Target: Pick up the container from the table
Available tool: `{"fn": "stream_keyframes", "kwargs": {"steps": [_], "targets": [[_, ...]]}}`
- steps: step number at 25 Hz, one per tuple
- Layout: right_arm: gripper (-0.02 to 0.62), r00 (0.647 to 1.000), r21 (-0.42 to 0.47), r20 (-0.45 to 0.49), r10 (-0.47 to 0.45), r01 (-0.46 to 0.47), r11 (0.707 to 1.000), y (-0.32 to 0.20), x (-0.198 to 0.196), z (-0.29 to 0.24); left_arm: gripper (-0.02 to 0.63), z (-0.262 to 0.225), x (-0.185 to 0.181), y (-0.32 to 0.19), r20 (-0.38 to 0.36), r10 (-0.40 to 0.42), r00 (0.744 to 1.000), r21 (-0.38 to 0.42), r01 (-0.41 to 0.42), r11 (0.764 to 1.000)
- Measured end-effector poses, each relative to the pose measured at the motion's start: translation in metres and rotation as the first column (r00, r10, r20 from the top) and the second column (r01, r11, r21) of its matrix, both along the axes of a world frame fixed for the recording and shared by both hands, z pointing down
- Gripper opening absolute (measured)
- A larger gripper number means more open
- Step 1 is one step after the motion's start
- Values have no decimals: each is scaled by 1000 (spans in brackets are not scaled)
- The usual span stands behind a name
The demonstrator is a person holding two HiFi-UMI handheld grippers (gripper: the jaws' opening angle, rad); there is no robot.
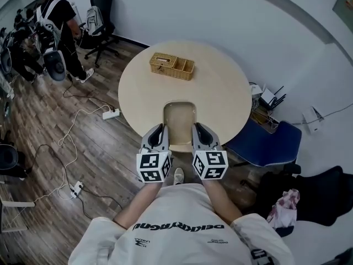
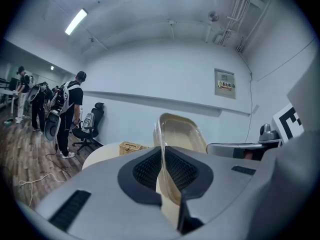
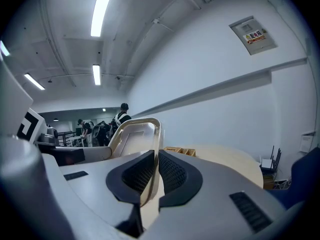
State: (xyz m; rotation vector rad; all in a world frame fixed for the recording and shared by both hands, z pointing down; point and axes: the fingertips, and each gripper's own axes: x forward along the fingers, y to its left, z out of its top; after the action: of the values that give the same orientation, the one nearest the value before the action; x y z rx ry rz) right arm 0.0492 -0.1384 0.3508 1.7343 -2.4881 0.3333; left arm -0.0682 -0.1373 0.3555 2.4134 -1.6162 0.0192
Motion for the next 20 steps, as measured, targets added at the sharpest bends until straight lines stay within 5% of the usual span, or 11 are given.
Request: {"fn": "stream_keyframes", "kwargs": {"steps": [20], "targets": [[57, 1000, 33, 0, -12, 12, 999, 0, 14, -5, 36, -4, 13, -1, 14, -18, 1000, 22, 18, 1000]]}}
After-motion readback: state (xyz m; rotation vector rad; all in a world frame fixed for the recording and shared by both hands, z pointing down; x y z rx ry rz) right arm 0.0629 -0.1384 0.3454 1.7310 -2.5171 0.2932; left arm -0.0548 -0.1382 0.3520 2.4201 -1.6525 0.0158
